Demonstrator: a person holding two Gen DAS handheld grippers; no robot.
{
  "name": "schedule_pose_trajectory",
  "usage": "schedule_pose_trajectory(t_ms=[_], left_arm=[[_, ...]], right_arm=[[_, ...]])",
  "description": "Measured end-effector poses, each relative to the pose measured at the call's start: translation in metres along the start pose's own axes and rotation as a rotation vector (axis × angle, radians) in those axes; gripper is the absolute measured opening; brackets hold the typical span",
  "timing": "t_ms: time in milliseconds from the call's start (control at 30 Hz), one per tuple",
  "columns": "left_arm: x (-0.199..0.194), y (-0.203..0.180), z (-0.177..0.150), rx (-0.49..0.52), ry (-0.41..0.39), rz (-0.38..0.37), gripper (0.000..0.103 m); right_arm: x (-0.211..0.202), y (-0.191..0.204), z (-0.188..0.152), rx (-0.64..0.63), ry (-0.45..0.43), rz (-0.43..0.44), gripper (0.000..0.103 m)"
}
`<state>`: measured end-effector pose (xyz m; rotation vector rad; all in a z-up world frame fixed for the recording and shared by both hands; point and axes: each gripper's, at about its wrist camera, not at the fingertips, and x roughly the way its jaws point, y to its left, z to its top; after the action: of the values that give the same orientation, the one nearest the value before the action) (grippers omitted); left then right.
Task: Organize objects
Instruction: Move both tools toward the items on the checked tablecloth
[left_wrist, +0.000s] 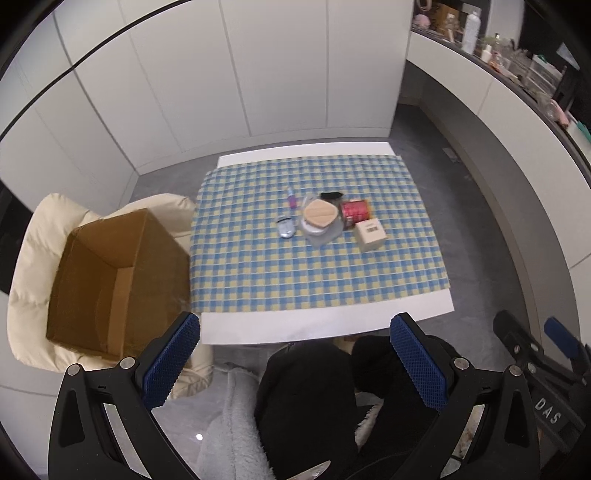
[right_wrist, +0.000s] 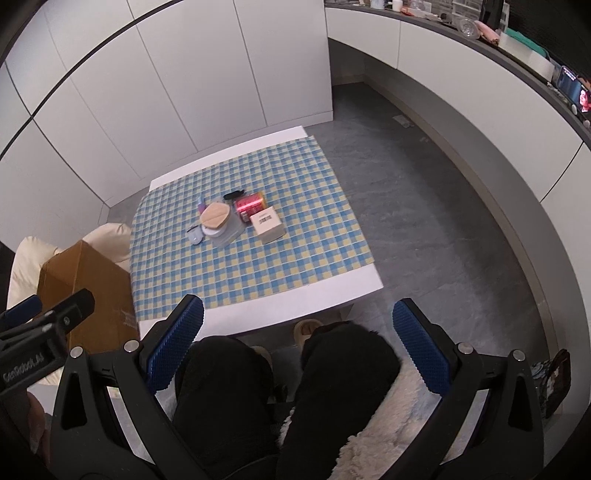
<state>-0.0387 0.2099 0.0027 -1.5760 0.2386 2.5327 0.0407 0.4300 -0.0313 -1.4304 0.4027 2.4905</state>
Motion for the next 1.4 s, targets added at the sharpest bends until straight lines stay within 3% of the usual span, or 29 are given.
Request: schedule_pose_trajectory(t_ms=[200, 333, 500, 667, 900, 1067, 1200, 1400], left_arm=[[0.018, -0.008, 0.009, -0.020, 0.015, -0.054, 0.103], [0.035, -0.010, 0.018, -0.017, 0.015, -0.031, 0.103], [0.069, -0.007, 0.026, -0.057, 0.063, -0.064, 0.103], [0.105, -0.007, 0.033, -0.054, 0.098, -0.048, 0.103], [0.154, 0.009, 0.040, -0.101, 0.118, -0.078, 0.103], [0.178, 0.020, 0.044, -0.123, 0.105, -0.132, 0.103], [0.198, 0.024, 0.049, -0.135, 0.111, -0.132, 0.103], [0.230, 0.033, 0.058, -0.186, 0.103, -0.106, 0.102]], right_arm=[[0.014, -0.010, 0.015, 0.008, 0.014, -0.022, 0.103], [0.027, -0.013, 0.024, 0.006, 0.018, -0.047, 0.103], [0.055, -0.013, 0.036, 0.007, 0.051, -0.051, 0.103], [0.087, -0.005, 0.042, 0.003, 0.079, -0.058, 0.103], [0.127, 0.012, 0.050, -0.040, 0.055, -0.082, 0.103], [0.155, 0.022, 0.058, -0.057, 0.049, -0.056, 0.103], [0.173, 0.027, 0.063, -0.078, 0.015, 0.014, 0.103], [0.206, 0.031, 0.071, -0.092, -0.013, 0.028, 0.103]])
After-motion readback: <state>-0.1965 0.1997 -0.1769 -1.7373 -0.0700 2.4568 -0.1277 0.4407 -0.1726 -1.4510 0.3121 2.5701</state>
